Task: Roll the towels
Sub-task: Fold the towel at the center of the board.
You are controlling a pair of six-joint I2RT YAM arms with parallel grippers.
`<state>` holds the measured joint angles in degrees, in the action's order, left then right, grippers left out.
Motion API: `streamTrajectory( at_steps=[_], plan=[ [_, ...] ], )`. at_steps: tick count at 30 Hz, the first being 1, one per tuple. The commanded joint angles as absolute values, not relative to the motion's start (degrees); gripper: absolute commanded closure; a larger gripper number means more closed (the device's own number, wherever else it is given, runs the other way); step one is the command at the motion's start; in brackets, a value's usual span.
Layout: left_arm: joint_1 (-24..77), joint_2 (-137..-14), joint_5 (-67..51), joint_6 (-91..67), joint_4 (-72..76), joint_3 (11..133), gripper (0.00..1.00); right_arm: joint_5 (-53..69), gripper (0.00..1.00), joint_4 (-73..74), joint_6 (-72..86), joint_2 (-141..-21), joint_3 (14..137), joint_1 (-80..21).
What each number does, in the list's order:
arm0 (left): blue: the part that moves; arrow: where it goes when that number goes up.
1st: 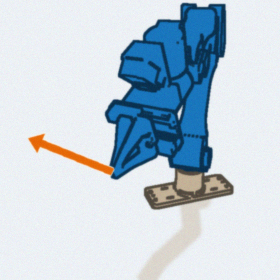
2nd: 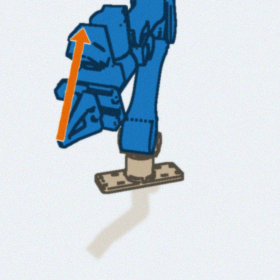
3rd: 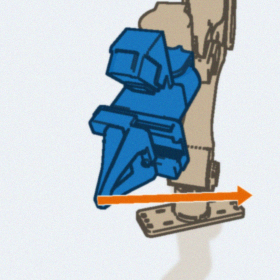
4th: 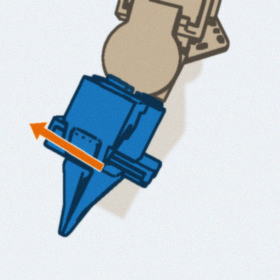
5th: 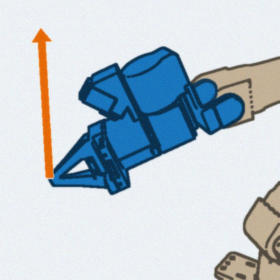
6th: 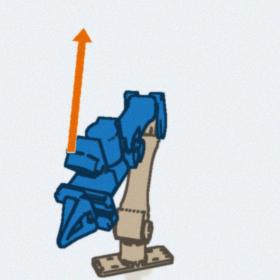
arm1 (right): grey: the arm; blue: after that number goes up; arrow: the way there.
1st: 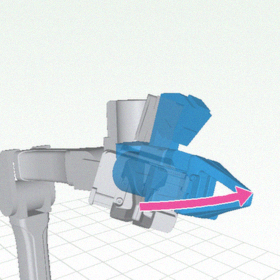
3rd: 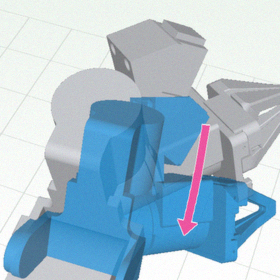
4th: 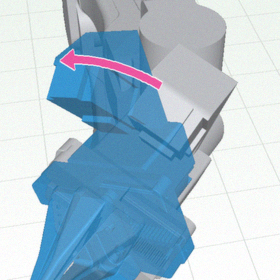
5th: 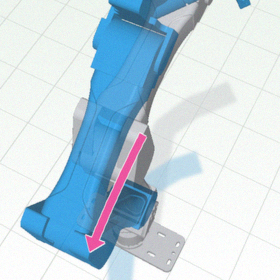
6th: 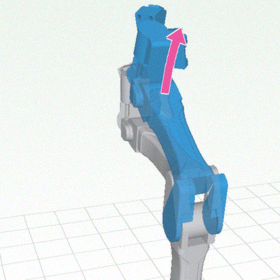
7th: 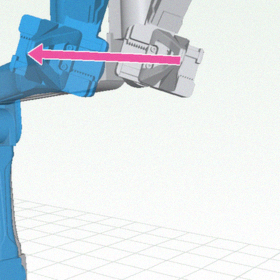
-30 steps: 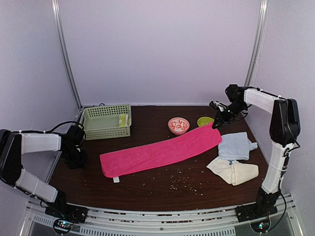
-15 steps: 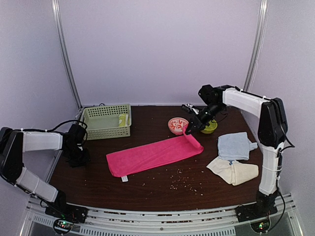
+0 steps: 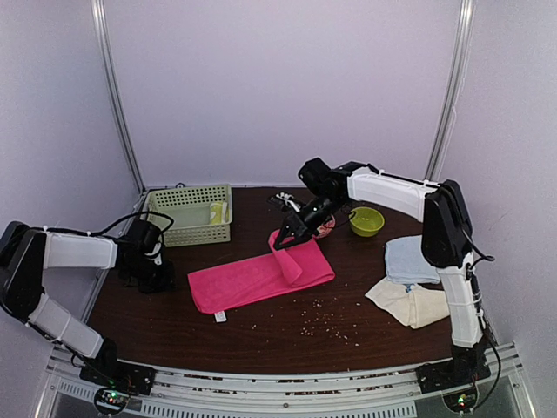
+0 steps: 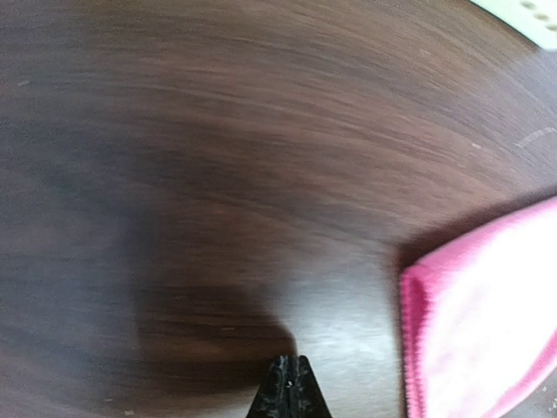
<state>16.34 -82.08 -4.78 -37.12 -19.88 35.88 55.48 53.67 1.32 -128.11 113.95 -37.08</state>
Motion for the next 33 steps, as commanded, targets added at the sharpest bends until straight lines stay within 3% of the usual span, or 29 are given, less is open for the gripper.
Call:
streamTrajectory(
  at_steps=[1, 22, 33],
  plan=[
    [18.0, -84.1, -9.1, -37.6, -17.6, 34.4, 1.0, 58.7, 1.0, 43.6, 11.2, -131.8, 118.0, -40.5],
    [22.6, -87.0, -12.8, -42.5, -9.8, 32.4, 1.0, 58.4, 1.0, 12.5, 40.7, -143.9, 121.7, -49.9],
    [22.6, -82.1, -9.5, -45.8, -11.3, 30.2, 1.0, 56.5, 1.0, 7.6, 44.2, -147.2, 124.1, -53.6]
  ],
)
